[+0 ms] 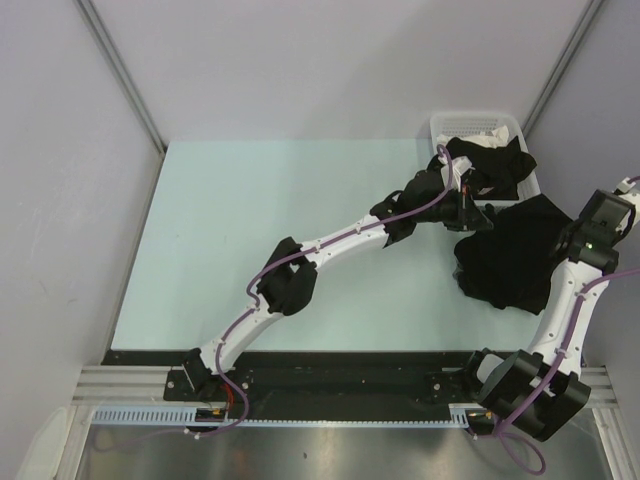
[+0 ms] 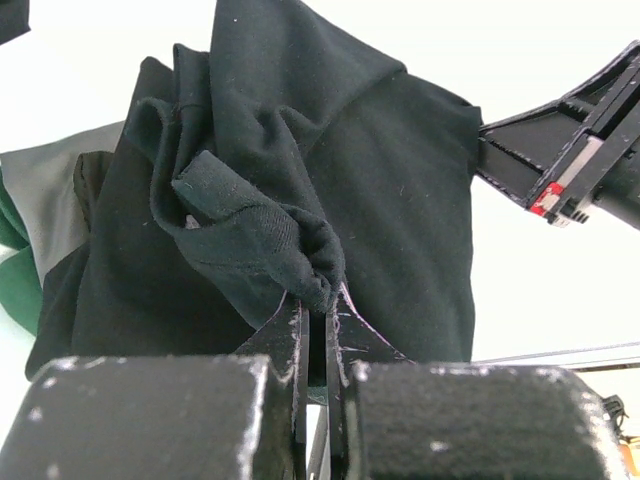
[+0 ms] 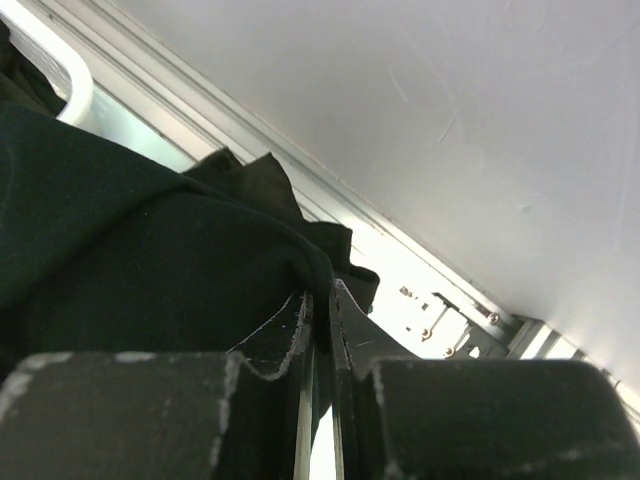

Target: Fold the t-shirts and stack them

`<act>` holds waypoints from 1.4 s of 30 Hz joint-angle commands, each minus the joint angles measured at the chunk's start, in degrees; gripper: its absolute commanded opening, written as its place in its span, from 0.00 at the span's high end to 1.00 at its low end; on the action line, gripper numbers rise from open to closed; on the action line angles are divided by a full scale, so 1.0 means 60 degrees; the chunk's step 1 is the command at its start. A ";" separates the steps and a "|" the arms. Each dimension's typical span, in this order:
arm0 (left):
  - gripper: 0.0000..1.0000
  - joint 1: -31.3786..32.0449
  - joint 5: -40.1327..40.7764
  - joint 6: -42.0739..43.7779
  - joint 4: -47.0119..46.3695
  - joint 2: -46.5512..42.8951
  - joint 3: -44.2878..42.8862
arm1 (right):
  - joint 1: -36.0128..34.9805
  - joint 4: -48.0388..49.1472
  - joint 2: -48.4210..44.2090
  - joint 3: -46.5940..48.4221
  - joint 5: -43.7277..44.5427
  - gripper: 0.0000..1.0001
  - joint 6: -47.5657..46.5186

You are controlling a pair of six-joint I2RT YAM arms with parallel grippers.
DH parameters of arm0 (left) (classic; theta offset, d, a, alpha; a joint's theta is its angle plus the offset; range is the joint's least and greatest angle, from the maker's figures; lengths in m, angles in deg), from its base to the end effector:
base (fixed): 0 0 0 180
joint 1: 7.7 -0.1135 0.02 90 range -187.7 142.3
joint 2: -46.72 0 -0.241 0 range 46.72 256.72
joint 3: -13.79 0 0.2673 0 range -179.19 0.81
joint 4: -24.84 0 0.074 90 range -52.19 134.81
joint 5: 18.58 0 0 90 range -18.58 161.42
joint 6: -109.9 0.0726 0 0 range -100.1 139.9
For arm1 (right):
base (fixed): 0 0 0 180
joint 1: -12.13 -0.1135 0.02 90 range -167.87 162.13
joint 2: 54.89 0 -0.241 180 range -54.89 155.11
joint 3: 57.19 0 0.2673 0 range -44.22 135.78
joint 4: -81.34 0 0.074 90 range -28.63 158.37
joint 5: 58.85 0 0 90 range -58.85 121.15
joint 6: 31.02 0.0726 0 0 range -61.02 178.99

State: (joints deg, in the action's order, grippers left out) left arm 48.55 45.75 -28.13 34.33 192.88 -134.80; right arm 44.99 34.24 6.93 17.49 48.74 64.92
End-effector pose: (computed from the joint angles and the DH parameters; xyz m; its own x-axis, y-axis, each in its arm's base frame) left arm 0.3214 -0.5376 0.2419 -0.7804 -0.0382 -0.6241 0.6101 0.1718 -0.7735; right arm 0.2276 -0.1732 0.3049 -0.3949 0.3725 -0.8398 0.7721 0.6300 -0.0836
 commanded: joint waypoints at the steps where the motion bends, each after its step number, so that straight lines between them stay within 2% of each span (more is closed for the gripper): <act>1: 1.00 0.0029 -0.0043 -0.0154 -0.0635 -0.0338 -0.0558 | -0.0115 0.0371 -0.0284 0.0861 0.0716 1.00 -0.0286; 10: 1.00 0.0059 -0.0219 -0.0447 -0.0957 -0.0046 -0.0586 | -0.0057 0.0093 -0.0138 0.0862 0.1185 1.00 -0.0125; 20: 1.00 0.0176 -0.0526 -0.0711 -0.1089 0.0628 -0.0543 | 0.0484 0.0341 0.0155 -0.0002 0.1756 1.00 0.0109; 31: 1.00 0.0176 -0.0570 -0.0447 -0.0913 0.0556 0.0116 | 0.0983 0.0620 0.0813 -0.0442 0.0806 1.00 0.0578; 40: 1.00 0.0044 -0.0468 -0.0140 -0.0693 0.0059 0.0599 | 0.1290 0.0005 0.1327 -0.0442 0.0716 1.00 0.1091; 42: 1.00 -0.0014 -0.0438 -0.0052 -0.0693 -0.0059 0.0717 | 0.1290 0.0005 0.1385 -0.0442 0.0833 0.93 0.1179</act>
State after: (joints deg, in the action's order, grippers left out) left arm 49.27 43.76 -30.95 30.33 197.47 -131.76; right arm 51.98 33.71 14.65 14.61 51.80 69.86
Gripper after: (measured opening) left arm 0.039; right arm 0.107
